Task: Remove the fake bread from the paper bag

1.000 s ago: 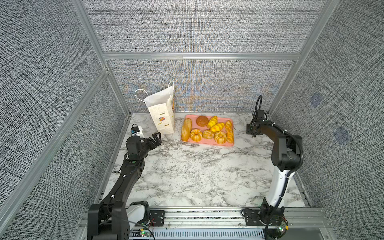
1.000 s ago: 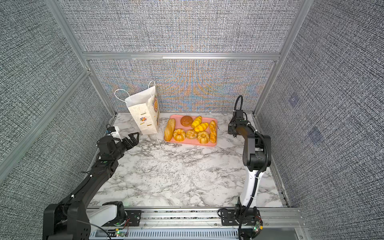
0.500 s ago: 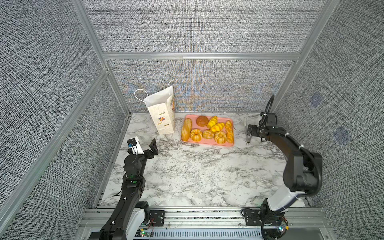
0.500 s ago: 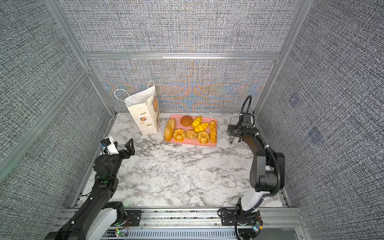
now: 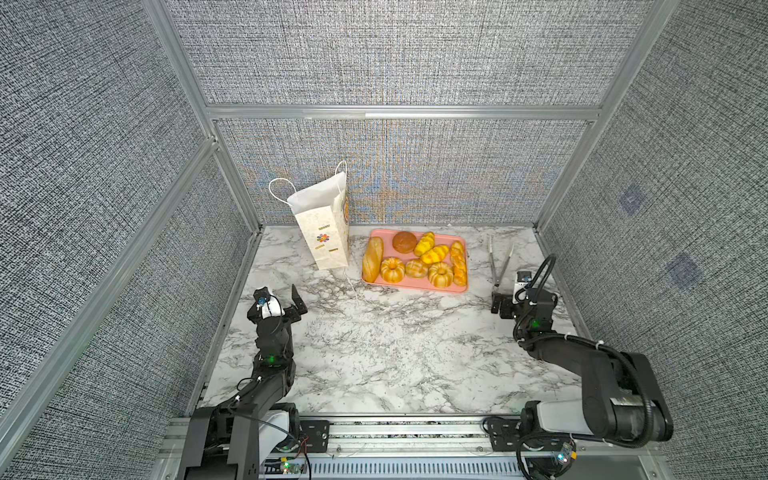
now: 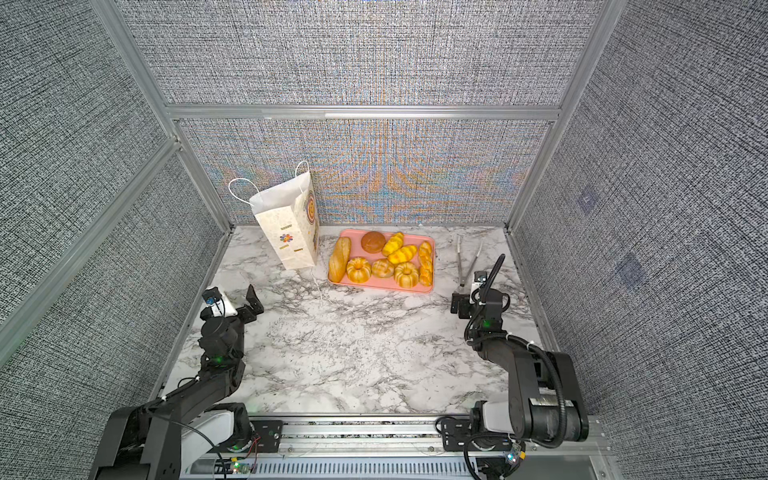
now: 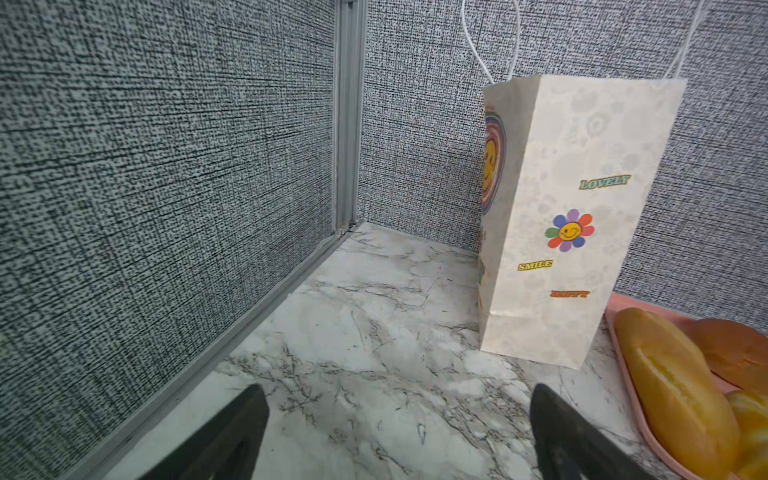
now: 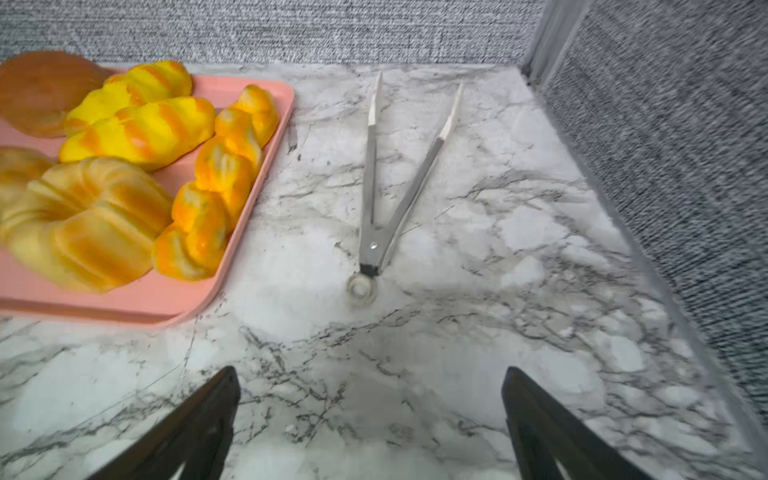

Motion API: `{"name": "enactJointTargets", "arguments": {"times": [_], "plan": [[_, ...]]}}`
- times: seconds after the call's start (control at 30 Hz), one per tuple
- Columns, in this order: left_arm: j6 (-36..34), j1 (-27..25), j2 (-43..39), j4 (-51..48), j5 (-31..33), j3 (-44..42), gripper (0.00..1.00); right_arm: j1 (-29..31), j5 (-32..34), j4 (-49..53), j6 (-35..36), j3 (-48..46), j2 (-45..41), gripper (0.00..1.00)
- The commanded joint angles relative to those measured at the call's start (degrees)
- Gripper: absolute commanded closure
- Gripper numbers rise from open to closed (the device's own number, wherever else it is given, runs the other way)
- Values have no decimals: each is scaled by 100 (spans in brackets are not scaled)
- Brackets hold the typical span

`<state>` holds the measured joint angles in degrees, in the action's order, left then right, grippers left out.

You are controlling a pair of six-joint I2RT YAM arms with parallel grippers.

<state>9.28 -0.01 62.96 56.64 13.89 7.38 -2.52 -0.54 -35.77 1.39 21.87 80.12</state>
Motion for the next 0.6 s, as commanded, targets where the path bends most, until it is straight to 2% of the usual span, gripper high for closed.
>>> {"name": "enactJointTargets", "arguments": {"times": [0.0,0.03,0.07,0.1,0.17,0.23,0.27,0.33,0.4,0.47,0.5,0.57], "plan": [[-216,1,118,537,208,-14,1,31,-174,-1415,-19,-189,299,1],[-215,1,181,532,178,4,0,32,-148,-1910,-36,-366,567,1],[-284,1,282,560,136,17,0,25,-124,-3136,-174,-675,958,1],[-361,1,374,636,61,17,0,-2,-19,-3293,-196,-898,832,1],[-350,1,520,655,123,6,0,-1,84,-2860,-223,-870,561,1],[-226,2,737,851,331,-63,0,5,54,-3412,-228,-867,904,1],[-199,18,907,1001,319,-80,0,-6,79,-3225,-239,-866,799,1],[-270,36,1284,1349,100,-87,0,-11,54,-2795,-218,-762,667,1],[-531,36,1720,1903,-169,-117,0,-12,4,-2895,-241,-640,850,1],[-772,31,2047,2415,-588,-150,1,-58,-19,-2182,-259,-331,776,1],[-823,28,2130,2360,-830,-120,1,-84,-60,-1934,-312,-208,757,1],[-921,27,2389,2367,-1018,-17,0,-116,-53,-2243,-328,-349,779,1]]}}
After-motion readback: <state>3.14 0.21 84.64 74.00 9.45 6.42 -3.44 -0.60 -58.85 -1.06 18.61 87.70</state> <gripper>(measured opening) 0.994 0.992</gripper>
